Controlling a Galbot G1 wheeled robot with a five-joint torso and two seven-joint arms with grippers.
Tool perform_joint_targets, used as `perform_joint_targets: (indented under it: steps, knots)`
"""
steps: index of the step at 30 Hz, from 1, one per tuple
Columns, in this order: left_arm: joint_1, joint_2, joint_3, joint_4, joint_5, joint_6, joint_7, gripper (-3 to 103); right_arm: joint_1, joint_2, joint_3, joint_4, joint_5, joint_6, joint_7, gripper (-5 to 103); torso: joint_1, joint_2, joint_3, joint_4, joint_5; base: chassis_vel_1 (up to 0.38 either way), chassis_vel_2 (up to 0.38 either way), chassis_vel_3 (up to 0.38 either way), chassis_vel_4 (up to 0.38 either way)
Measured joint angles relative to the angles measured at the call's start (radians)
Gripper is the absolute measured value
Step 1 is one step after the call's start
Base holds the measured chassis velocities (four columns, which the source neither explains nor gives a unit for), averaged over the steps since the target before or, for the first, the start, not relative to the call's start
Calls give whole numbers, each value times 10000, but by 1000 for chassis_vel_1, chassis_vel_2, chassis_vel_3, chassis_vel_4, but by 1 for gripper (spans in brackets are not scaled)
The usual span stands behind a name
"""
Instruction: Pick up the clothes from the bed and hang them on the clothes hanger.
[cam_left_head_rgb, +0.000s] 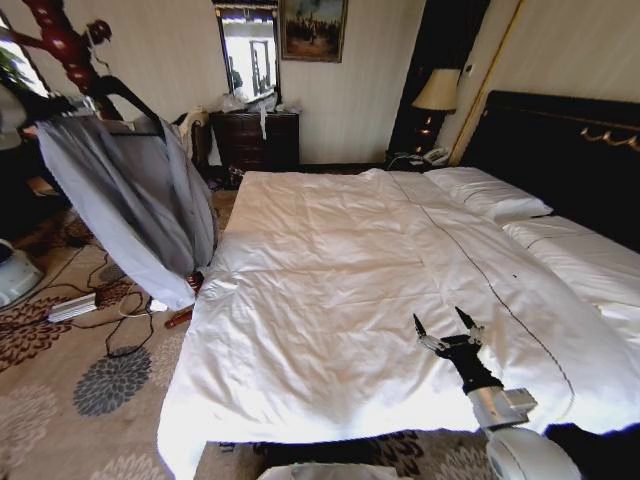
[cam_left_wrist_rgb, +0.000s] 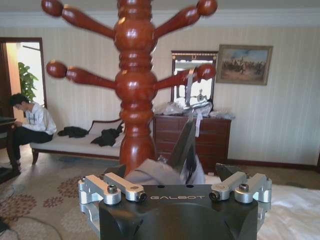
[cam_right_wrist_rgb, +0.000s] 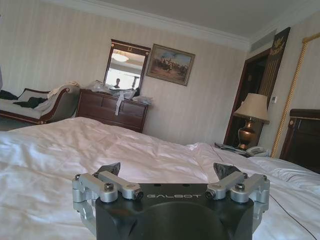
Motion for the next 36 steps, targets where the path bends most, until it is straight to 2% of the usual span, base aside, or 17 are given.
perform_joint_targets:
  steps: [7,18,31,32,33,36]
  knots:
    - [-600,-474,212,283,-4,0,-4,100,0,0,0,0,0,0,0,100,0,0,1,-5,1,0,0,0,0]
    - [-1654,-1396,922,1303,465,0,93,100,0,1,0,0,0,0,0,100,0,0,1,-3,2,0,0,0,0]
    - [-2785,-2219,1565,2242,234,-29,143,100,0,0,0,0,0,0,0,100,1,0,1,-3,2,0,0,0,0]
    - [-2912,-2318,1652,2320,269,-24,-122,100,0,0,0,0,0,0,0,100,0,0,1,-3,2,0,0,0,0]
    - [-2912,-2318,1652,2320,269,-24,-122,100,0,0,0,0,0,0,0,100,0,0,1,-3,2,0,0,0,0]
    - [-3519,-2492,2398,2389,-333,-16,-1964,100,0,0,0,0,0,0,0,100,1,0,2,-3,-1,0,0,0,0]
